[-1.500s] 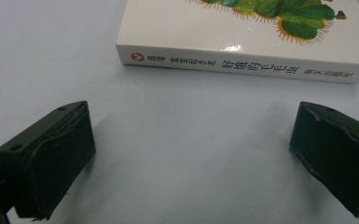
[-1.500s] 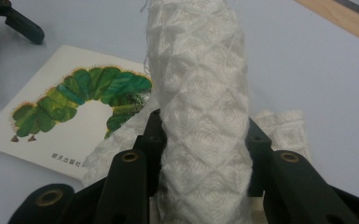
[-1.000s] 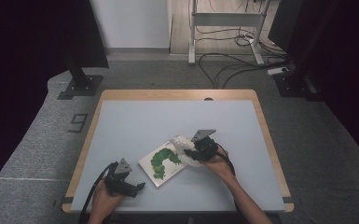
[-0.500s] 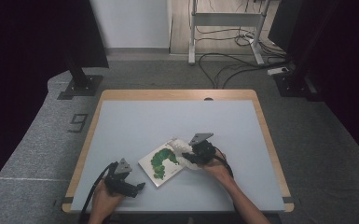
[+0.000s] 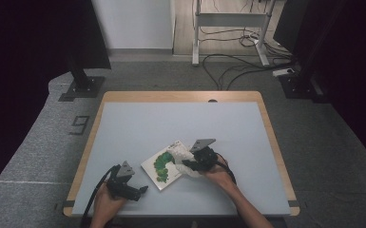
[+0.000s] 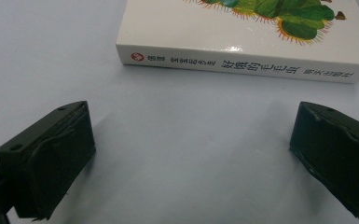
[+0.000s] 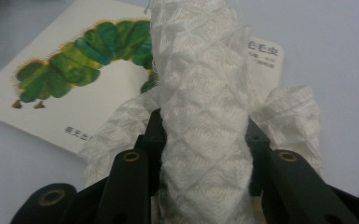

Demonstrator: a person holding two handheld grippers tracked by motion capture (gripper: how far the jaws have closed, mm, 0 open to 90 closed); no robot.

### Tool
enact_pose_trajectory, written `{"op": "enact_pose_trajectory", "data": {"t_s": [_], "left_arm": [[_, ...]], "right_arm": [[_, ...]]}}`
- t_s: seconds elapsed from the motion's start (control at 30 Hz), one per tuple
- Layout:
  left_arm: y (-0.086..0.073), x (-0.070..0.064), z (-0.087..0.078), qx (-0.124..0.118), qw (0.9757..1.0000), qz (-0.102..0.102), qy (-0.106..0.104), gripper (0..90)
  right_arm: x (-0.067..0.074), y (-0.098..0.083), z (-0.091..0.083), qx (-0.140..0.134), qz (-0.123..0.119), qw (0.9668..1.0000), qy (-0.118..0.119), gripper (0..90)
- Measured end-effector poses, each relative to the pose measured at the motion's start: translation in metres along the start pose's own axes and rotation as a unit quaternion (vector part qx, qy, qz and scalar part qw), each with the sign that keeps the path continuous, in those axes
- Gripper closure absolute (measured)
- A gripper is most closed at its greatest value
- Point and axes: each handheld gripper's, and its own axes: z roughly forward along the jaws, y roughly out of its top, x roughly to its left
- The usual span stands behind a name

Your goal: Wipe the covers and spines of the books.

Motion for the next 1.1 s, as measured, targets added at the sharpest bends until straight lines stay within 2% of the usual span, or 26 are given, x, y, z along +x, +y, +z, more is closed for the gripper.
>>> {"op": "enact_pose_trajectory", "data": {"t_s": [0.5,0.8,1.1], "left_arm": [[0.0,0.0,0.0,0.0,1.0,0.0,0.0,0.0],[0.0,0.0,0.0,0.0,1.0,0.0,0.0,0.0],[0.0,0.0,0.0,0.0,1.0,0.0,0.0,0.0]], "right_arm": [[0.027,0.009,0.01,0.001,-0.016,0.999,0.041,62.9],[0.044,0.016,0.017,0.003,-0.026,0.9971,0.071,62.4],[0.062,0.022,0.023,0.007,-0.04,0.9958,0.082,61.3]]}}
